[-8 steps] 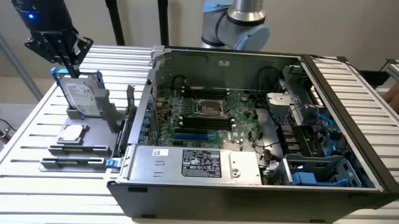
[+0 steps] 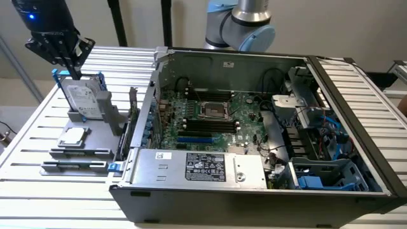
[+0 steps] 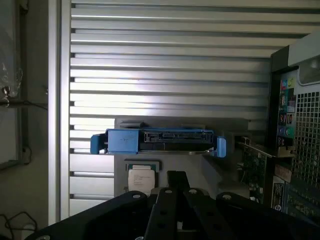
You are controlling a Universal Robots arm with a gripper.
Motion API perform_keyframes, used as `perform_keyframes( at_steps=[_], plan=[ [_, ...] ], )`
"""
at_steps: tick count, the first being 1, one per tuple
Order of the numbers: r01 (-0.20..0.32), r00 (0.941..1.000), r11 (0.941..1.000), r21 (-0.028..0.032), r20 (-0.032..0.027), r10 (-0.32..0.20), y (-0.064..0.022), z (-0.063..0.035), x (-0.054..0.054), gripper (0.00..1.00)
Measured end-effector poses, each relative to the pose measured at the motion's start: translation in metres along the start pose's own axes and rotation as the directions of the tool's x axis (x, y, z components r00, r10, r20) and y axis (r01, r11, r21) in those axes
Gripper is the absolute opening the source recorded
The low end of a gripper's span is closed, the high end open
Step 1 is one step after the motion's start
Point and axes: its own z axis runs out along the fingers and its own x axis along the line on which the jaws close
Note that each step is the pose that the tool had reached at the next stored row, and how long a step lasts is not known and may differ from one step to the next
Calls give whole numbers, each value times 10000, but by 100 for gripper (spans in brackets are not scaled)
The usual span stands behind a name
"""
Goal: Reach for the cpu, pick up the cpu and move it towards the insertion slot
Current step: 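Pick up the cpu and move it towards the insertion slot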
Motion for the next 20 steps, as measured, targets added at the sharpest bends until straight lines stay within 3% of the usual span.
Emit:
perform_keyframes(
  at_steps=[6,13,20],
  plan=[
    [0,10000,10000,1,-2,0,-29,0,10,11],
    [0,10000,10000,0,-1,0,-255,25,124,11],
    [-3,10000,10000,0,-30,3,-394,93,263,11]
  ],
)
